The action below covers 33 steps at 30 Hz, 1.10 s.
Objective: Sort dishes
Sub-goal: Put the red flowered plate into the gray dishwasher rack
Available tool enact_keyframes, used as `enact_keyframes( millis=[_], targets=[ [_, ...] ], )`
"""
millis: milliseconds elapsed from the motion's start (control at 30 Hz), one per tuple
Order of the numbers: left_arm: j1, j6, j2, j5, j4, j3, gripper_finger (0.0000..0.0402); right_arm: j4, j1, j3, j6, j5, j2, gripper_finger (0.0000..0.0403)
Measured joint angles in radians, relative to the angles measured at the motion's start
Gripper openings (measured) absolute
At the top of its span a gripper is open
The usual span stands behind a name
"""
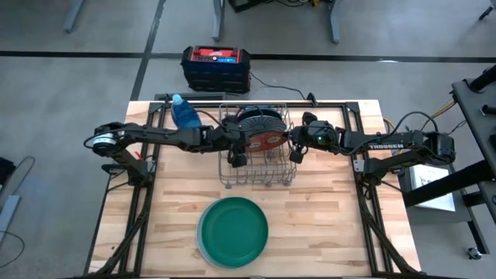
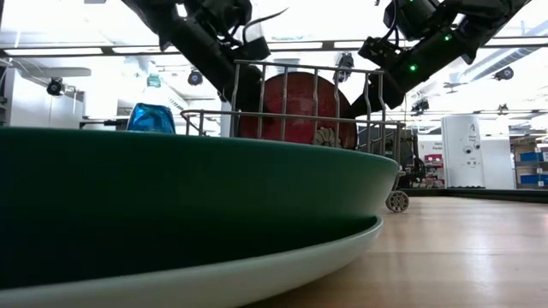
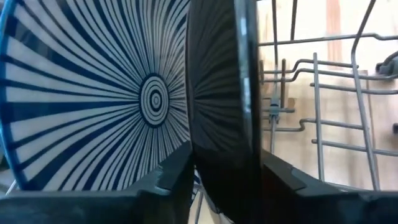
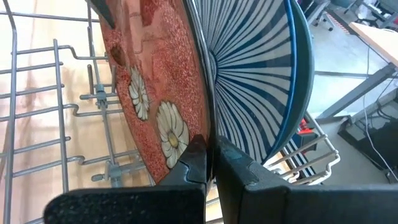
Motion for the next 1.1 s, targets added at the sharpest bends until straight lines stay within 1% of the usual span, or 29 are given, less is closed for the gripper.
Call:
enact_keyframes(
  millis=[133, 267, 333, 433, 600, 767, 833, 900, 967, 1067, 1100],
  targets=[
    [0.0, 0.0, 0.003, -0.006, 0.0, 0.0, 0.0087, -0.001, 0.0, 0.0, -0.001, -0.008, 0.0, 0.0024],
    [0.001, -0.008, 0.003, -0.018, 0.002, 0.0, 0.0055, -0.008, 0.001, 0.0, -0.001, -0.021, 0.001, 0.0059],
    [0.001, -0.01, 0.004, -0.018, 0.001, 0.0, 0.0045, -0.008, -0.001, 0.0, 0.0, -0.055, 0.001, 0.0078],
    [-0.001, 0.002, 0.003, -0.009, 0.002, 0.0, 0.0043, 0.004, 0.0, -0.001, 0.004, -0.095, 0.001, 0.0104],
    [-0.001, 0.004, 0.005, -0.002, 0.018, 0.0, 0.0048, 0.038, -0.002, 0.001, 0.007, -0.1, 0.001, 0.0142],
    [-0.001, 0.003, 0.005, 0.0, 0.027, 0.0, 0.0048, 0.053, -0.002, 0.016, 0.003, -0.103, 0.001, 0.0161],
    [-0.001, 0.002, 0.006, 0.0, 0.03, 0.0, 0.0049, 0.052, -0.002, 0.017, 0.0, -0.105, 0.001, 0.0154],
    [-0.001, 0.0, 0.006, 0.0, 0.035, 0.0, 0.0049, 0.052, -0.001, 0.018, -0.005, -0.108, 0.001, 0.0132],
    [-0.001, -0.004, 0.006, 0.0, 0.042, 0.0, 0.0053, 0.051, -0.001, 0.018, -0.01, -0.108, 0.001, 0.0096],
    [-0.001, -0.004, 0.006, 0.0, 0.052, 0.0, 0.0064, 0.048, -0.001, 0.018, -0.025, -0.104, 0.001, 0.0031],
    [-0.001, -0.004, 0.006, -0.004, 0.054, 0.0, 0.0069, 0.047, -0.001, 0.018, -0.036, -0.095, 0.001, 0.0018]
  ],
)
